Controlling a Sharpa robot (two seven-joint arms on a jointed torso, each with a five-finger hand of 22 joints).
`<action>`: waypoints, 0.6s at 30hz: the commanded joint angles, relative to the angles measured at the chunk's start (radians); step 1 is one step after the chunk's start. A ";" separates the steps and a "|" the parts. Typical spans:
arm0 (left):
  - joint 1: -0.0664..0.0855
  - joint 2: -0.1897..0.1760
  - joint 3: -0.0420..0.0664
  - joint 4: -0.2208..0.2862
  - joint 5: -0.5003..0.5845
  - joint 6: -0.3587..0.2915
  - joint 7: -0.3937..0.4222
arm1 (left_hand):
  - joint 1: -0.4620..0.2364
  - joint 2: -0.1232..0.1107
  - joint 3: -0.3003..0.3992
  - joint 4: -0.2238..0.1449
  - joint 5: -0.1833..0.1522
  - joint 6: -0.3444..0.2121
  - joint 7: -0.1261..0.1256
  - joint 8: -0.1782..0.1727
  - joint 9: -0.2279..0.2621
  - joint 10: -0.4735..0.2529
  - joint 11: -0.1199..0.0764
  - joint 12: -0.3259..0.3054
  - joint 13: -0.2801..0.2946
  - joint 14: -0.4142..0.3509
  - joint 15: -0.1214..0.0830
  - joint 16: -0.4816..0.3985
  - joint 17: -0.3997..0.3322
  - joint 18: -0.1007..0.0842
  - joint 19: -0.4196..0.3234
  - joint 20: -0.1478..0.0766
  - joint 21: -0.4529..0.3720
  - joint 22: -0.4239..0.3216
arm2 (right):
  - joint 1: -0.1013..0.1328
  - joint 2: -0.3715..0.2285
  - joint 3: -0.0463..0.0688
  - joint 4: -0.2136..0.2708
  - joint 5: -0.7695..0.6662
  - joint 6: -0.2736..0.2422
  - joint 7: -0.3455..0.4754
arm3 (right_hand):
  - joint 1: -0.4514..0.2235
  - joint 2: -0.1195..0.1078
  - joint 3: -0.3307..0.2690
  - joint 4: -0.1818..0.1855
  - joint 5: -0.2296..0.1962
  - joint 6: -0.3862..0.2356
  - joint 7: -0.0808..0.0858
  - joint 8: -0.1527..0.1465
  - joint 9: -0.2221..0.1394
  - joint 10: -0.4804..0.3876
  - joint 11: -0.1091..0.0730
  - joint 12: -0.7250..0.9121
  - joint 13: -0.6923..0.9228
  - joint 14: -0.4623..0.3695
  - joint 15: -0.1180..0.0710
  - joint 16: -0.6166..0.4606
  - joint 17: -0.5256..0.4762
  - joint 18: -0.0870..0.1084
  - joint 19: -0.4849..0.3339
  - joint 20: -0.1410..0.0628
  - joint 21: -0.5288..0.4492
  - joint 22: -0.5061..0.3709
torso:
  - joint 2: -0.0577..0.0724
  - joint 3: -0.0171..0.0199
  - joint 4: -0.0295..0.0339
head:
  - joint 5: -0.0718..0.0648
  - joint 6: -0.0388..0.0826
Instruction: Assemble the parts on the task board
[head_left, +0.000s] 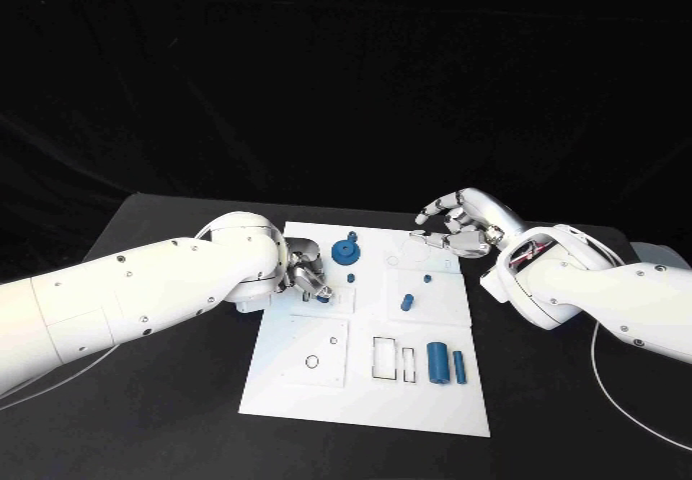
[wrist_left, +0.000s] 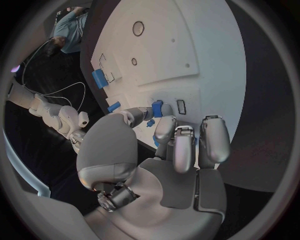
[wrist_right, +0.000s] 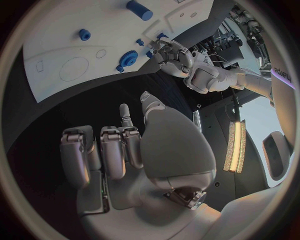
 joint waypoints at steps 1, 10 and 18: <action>-0.006 0.005 -0.005 -0.002 0.013 0.040 -0.009 | -0.002 0.008 0.043 -0.052 0.000 0.010 -0.009 0.000 0.000 0.007 -0.004 0.007 0.004 0.104 -0.009 0.006 0.263 -0.008 0.004 -0.003 -0.002 0.003 | -0.001 0.000 0.000 0.002 -0.011 0.010 -0.002 | -0.006 0.003 -0.008 0.000 0.006 -0.009 0.001 0.005 0.002 0.041 -0.007 -0.007 0.190 0.088 -0.008 -0.006 0.186 -0.006 0.085 -0.009 -0.005 0.238 | 0.000 0.0000 0.0004 | -0.001 -0.003; -0.006 0.012 -0.005 -0.007 0.012 0.041 -0.008 | -0.026 0.011 -0.034 -0.006 -0.005 0.029 -0.015 -0.003 -0.002 0.013 -0.009 0.016 0.014 0.104 -0.013 0.006 0.263 -0.009 0.010 -0.007 -0.001 0.010 | -0.001 0.000 0.000 0.002 -0.011 0.008 -0.001 | -0.006 0.003 -0.009 0.000 0.006 -0.010 0.001 0.006 0.002 0.041 -0.007 -0.008 0.190 0.087 -0.008 -0.006 0.185 -0.005 0.085 -0.009 -0.006 0.238 | 0.000 -0.0005 0.0016 | -0.004 -0.004; -0.006 0.018 -0.005 -0.015 0.012 0.040 -0.008 | -0.033 0.013 -0.075 0.019 -0.011 0.037 -0.016 -0.005 -0.002 0.015 -0.010 0.020 0.019 0.104 -0.015 0.006 0.263 -0.010 0.014 -0.008 0.000 0.014 | -0.001 0.001 0.000 0.002 -0.011 0.007 -0.001 | -0.008 0.002 -0.010 0.001 0.005 -0.010 0.001 0.006 0.003 0.040 -0.007 -0.008 0.189 0.087 -0.008 -0.006 0.183 -0.005 0.084 -0.009 -0.007 0.237 | 0.000 -0.0009 0.0017 | -0.005 -0.005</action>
